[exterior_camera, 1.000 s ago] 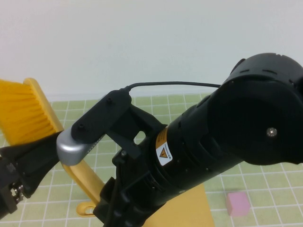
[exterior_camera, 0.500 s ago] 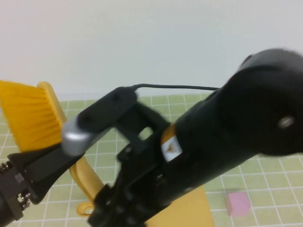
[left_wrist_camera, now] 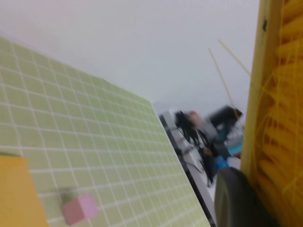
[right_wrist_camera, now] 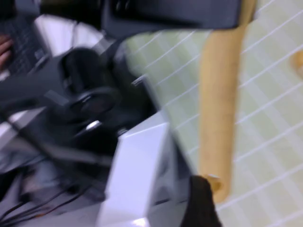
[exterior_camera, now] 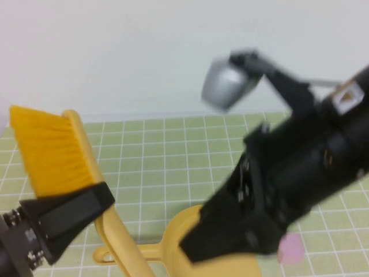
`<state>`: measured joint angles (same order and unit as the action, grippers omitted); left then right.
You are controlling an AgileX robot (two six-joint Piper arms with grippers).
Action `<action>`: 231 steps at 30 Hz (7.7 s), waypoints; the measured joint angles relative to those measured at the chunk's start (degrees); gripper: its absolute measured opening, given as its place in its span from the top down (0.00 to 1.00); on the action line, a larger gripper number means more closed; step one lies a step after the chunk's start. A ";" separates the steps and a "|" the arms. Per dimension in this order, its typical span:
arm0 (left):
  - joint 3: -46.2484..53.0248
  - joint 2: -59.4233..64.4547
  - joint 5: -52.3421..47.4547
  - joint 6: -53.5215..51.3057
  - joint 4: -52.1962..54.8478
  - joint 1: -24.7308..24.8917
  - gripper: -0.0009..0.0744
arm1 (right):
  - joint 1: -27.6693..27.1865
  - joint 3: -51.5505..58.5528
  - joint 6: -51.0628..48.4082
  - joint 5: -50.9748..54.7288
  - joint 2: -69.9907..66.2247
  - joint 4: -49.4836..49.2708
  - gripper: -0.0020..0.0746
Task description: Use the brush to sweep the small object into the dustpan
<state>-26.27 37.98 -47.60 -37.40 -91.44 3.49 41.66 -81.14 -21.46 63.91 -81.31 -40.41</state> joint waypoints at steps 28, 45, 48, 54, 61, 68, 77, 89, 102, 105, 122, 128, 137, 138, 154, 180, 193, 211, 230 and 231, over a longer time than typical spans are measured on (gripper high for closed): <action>0.00 0.00 -9.73 -3.71 -13.42 0.00 0.99 | -0.12 23.92 -34.85 -2.52 -2.14 -38.38 0.37; -1.33 0.00 -8.51 -9.97 -13.38 0.00 0.54 | -0.12 23.92 -39.41 -1.11 -4.53 -44.06 0.74; -3.83 0.00 -6.92 -13.05 -11.94 0.00 0.26 | -0.12 22.85 -38.94 -3.43 -4.53 -43.78 0.74; -11.17 0.00 -2.10 -8.64 5.71 0.00 0.32 | -4.94 16.59 -33.81 -5.69 -4.53 -35.58 0.74; -19.98 2.04 -1.61 4.56 37.73 0.00 0.43 | -16.48 9.65 -23.23 -5.31 -4.53 -17.82 0.74; -27.43 12.35 -11.61 8.53 61.37 0.00 0.43 | -22.74 8.71 -15.00 -1.00 -4.53 2.45 0.74; -32.93 33.88 -12.97 -1.07 60.19 2.64 0.32 | -22.74 8.62 -0.74 0.25 -4.53 25.77 0.74; -40.55 53.01 -12.82 -0.45 82.98 20.35 0.17 | -22.74 8.62 2.87 3.66 -4.53 30.61 0.74; -40.55 59.36 -12.75 -0.79 91.44 29.32 0.18 | -22.74 17.68 7.42 -2.24 -4.53 32.57 0.74; -40.55 60.43 -12.75 -0.79 92.18 29.67 0.19 | -22.74 21.51 7.99 -4.38 -4.53 32.79 0.74; -40.55 65.15 -12.73 -5.58 93.21 29.67 0.99 | -22.74 26.31 17.16 -6.11 -4.53 41.59 0.74; -40.55 65.15 -12.26 -4.99 92.79 30.82 0.99 | -22.74 26.31 20.15 -2.01 -4.53 44.67 0.74; -45.09 65.15 -12.42 2.84 95.56 33.77 0.99 | -22.63 33.26 20.92 -7.51 -4.53 40.88 0.74; -45.40 65.15 -12.78 2.35 95.32 33.77 0.99 | -22.63 33.94 20.92 -7.65 -4.53 40.88 0.74; -45.67 69.13 -17.41 0.58 97.86 33.77 0.99 | -16.39 37.19 21.46 -11.71 -4.53 34.78 0.74; -45.67 69.13 -15.60 1.04 99.16 33.77 0.89 | -12.24 37.09 22.37 -21.46 -4.53 29.32 0.74; -45.71 68.89 -14.66 5.46 101.41 33.77 0.37 | -21.47 37.09 18.86 -26.17 -5.94 23.60 0.74; -45.71 56.00 -15.13 6.40 100.32 33.77 0.61 | -24.29 37.09 1.55 -23.30 -17.49 8.56 0.74; -45.71 34.85 -14.45 17.17 96.32 33.77 0.99 | -24.29 35.18 2.81 -16.06 -8.96 18.59 0.58; -45.71 33.62 -14.45 17.62 95.34 33.77 0.99 | -24.29 34.49 3.10 -15.14 -7.42 18.79 0.58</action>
<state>-71.98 71.60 -62.05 -19.77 3.90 37.25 17.37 -46.65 -18.37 48.77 -88.73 -21.62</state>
